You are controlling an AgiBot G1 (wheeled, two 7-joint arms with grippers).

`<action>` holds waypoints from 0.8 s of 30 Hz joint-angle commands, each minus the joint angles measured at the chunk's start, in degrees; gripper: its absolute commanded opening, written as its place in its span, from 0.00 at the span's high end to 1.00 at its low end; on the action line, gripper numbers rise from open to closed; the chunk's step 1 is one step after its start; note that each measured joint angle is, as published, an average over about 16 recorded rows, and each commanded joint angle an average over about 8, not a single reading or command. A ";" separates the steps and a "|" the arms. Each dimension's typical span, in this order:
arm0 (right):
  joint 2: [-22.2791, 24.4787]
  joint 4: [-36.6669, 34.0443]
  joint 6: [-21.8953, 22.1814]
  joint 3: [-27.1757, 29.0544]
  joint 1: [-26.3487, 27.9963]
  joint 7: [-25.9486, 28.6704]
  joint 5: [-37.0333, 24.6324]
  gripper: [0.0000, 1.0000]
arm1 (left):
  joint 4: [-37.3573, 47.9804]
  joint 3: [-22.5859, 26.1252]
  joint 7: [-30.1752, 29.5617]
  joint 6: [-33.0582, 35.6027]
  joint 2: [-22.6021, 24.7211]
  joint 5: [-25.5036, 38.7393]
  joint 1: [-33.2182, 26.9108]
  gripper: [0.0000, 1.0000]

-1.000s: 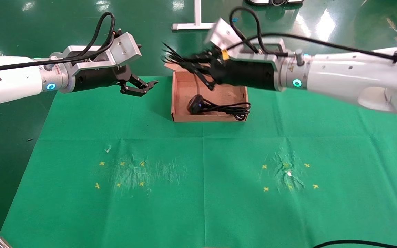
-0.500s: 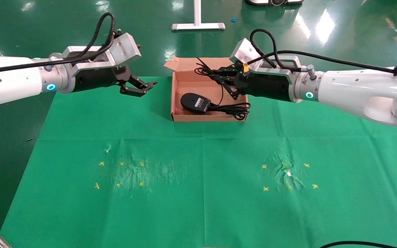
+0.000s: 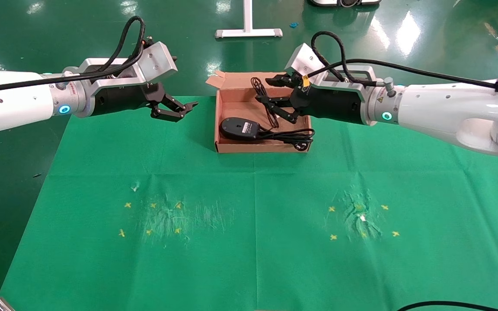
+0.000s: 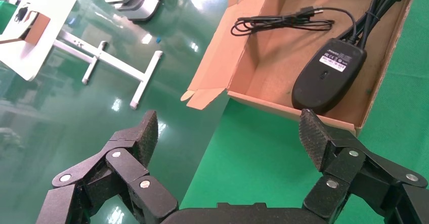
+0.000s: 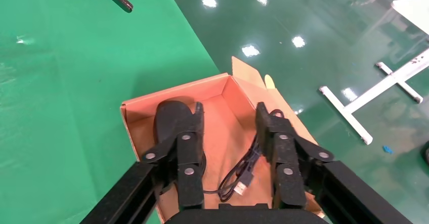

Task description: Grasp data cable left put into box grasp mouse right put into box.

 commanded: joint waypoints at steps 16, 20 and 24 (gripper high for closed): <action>6.18 8.90 -5.03 2.00 -5.44 4.17 7.00 0.00 | 0.04 0.00 0.02 0.02 0.02 -0.04 0.00 0.00; 8.53 12.14 -6.92 2.75 -7.50 5.70 9.66 0.00 | 0.04 0.00 0.02 0.02 0.02 -0.04 0.00 0.00; 10.87 15.39 -8.81 3.50 -9.56 7.23 12.31 0.00 | 0.04 0.00 0.02 0.02 0.02 -0.04 0.00 0.00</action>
